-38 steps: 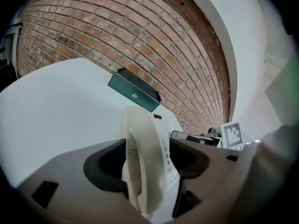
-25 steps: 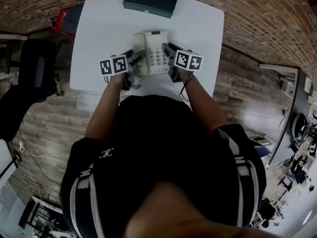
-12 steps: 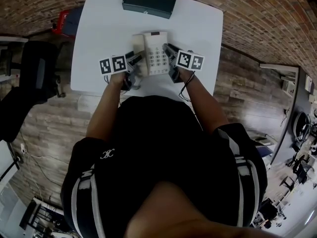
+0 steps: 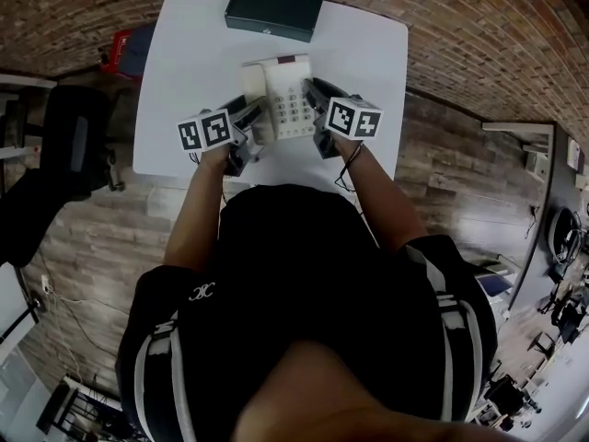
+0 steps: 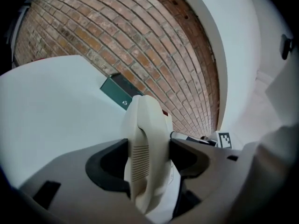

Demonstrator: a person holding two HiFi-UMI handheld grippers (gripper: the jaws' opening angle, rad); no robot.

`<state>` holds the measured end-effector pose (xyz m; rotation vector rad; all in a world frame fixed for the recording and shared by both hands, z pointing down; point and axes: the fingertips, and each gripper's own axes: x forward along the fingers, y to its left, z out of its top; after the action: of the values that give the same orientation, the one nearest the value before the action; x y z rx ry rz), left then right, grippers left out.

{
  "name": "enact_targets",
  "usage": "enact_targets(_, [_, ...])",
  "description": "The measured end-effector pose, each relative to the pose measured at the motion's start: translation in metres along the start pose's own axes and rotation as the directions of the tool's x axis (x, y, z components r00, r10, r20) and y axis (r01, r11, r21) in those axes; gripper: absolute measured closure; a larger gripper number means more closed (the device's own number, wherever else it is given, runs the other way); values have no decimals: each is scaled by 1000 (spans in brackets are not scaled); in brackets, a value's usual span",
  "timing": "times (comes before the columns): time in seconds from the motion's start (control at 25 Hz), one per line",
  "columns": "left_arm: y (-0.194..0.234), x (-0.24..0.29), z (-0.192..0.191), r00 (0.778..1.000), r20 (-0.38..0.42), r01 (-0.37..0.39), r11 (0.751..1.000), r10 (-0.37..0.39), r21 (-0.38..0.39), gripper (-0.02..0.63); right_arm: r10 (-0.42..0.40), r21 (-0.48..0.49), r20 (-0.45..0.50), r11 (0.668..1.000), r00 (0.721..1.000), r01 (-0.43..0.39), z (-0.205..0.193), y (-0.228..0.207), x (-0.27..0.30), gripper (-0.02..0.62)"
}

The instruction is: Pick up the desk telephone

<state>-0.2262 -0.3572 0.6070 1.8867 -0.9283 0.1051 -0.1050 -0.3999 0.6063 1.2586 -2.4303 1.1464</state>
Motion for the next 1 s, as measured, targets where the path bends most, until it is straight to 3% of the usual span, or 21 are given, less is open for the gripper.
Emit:
enact_targets(0.24, [-43, -19, 33, 994, 103, 18, 991, -31, 131, 325, 30, -88, 141, 996, 990, -18, 42, 28, -27, 506])
enact_targets(0.52, [-96, -47, 66, 972, 215, 35, 960, -97, 277, 325, 78, -193, 281, 981, 957, -24, 93, 67, -65, 503])
enact_targets(0.76, [-147, -77, 91, 941, 298, 32, 919, -160, 392, 325, 124, -286, 389, 958, 913, -8, 135, 104, -104, 500])
enact_targets(1.0, [-199, -105, 117, 911, 360, -22, 846, -203, 533, 325, 192, -342, 487, 940, 852, -17, 173, 137, -141, 494])
